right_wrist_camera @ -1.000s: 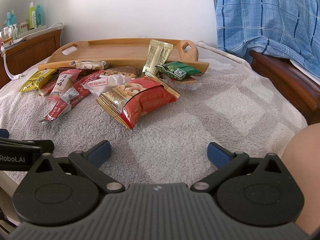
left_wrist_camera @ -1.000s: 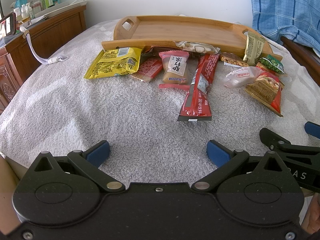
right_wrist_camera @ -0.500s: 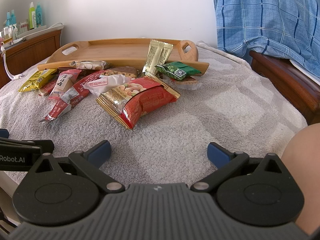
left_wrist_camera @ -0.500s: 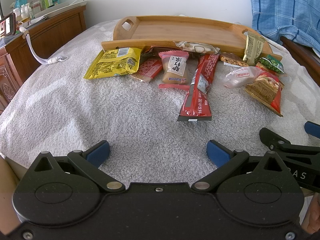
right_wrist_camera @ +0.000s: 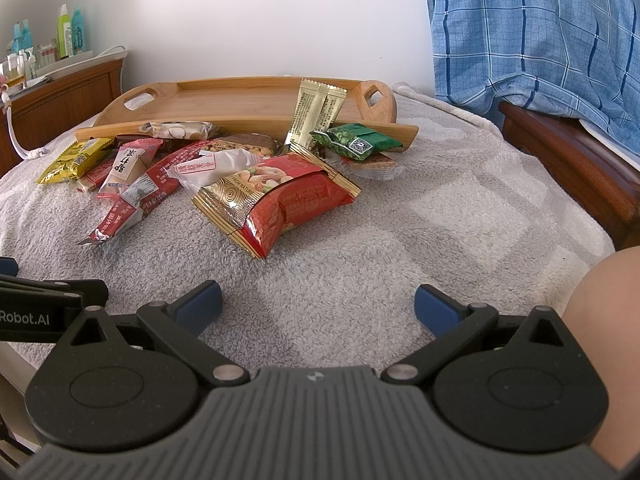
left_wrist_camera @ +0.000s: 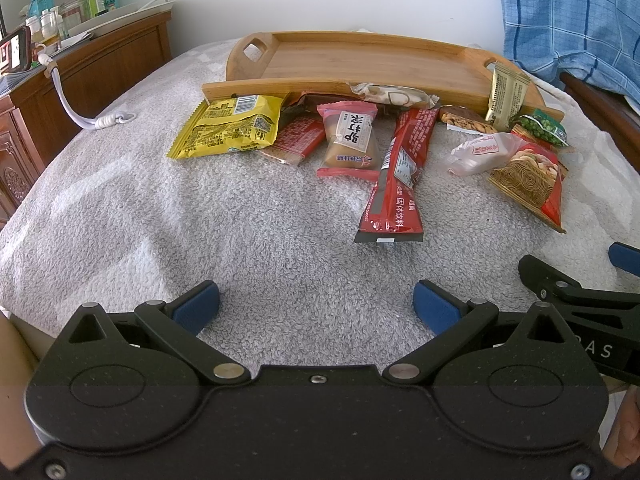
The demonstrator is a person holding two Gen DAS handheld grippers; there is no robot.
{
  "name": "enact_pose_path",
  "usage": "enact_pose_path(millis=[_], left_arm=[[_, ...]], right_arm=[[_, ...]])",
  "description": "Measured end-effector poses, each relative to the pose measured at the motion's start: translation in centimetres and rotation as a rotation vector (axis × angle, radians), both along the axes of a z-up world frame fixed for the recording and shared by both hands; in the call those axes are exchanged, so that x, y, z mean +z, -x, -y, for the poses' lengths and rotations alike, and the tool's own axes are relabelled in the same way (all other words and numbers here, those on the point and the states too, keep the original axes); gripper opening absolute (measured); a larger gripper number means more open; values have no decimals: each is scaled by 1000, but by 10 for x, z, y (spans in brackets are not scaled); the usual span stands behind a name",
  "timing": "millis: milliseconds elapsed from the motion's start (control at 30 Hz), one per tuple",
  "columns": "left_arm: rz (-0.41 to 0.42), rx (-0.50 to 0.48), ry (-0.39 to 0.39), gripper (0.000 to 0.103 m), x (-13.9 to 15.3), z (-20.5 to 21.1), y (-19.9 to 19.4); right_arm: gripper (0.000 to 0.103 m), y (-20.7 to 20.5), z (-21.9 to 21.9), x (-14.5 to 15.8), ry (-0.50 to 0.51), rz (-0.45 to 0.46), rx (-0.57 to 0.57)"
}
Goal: Organize snacks
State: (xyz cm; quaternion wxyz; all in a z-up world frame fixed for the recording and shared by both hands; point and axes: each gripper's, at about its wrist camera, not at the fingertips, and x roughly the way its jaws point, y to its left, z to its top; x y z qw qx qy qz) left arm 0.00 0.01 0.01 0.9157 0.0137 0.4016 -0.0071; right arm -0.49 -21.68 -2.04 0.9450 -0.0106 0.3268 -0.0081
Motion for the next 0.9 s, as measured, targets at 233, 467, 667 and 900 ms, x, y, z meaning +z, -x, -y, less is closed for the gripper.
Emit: enact_pose_path(millis=[233, 467, 667, 900], left_arm=[[-1, 0, -1, 103, 0, 0, 0], [-12, 4, 1, 103, 2, -1, -1], [-5, 9, 9, 103, 2, -2, -3], [-14, 30, 15, 103, 4, 0, -6]], right_arm=[[103, 0, 0, 0, 1, -1, 1], [103, 0, -1, -2, -2, 11, -17], [103, 3, -1, -3, 1, 44, -34], [103, -7, 7, 6, -61, 11, -9]])
